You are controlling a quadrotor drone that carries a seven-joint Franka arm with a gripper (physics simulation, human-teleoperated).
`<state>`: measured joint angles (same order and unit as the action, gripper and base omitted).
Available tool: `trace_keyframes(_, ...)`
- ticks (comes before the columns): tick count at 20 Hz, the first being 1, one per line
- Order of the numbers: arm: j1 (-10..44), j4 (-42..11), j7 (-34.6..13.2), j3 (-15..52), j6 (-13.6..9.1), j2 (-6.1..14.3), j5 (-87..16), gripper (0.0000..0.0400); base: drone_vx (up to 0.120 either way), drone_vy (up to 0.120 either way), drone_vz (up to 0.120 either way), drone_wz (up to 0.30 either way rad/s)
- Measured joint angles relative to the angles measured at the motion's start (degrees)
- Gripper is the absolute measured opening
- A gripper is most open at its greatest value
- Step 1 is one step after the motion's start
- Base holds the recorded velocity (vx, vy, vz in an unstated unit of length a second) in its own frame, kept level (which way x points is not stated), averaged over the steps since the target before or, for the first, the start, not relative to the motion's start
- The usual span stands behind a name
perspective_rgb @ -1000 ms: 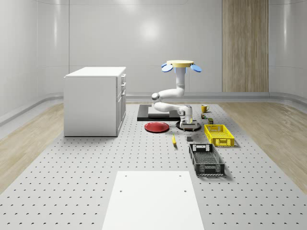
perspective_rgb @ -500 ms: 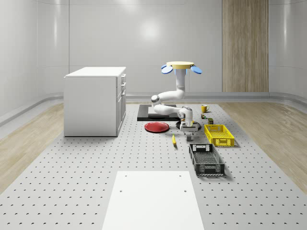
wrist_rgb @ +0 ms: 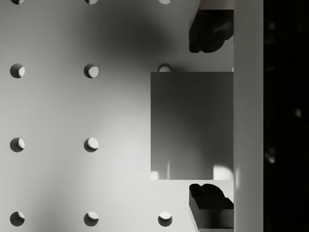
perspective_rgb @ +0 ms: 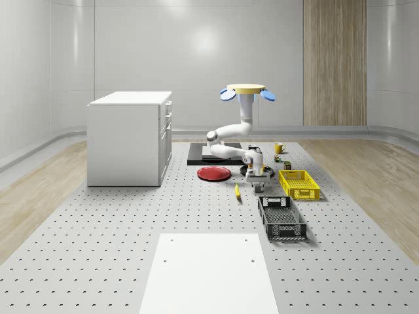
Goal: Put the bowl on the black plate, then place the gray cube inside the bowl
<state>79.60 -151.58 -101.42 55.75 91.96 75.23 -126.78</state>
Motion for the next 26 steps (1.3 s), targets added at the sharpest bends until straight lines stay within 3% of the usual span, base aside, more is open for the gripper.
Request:
trace_keyframes(15,-0.4,1.0,0.6,-1.8,0.4,-1.0,-2.0,0.0400,0.000,0.000,0.000,0.000)
trace_keyframes(20,-0.7,0.9,0.8,-2.0,0.2,-1.3,-2.3,0.0297,0.000,0.000,0.000,0.000)
trace_keyframes(26,-1.1,0.8,1.0,-2.2,-0.2,-1.6,-2.5,0.0261,0.000,0.000,0.000,0.000)
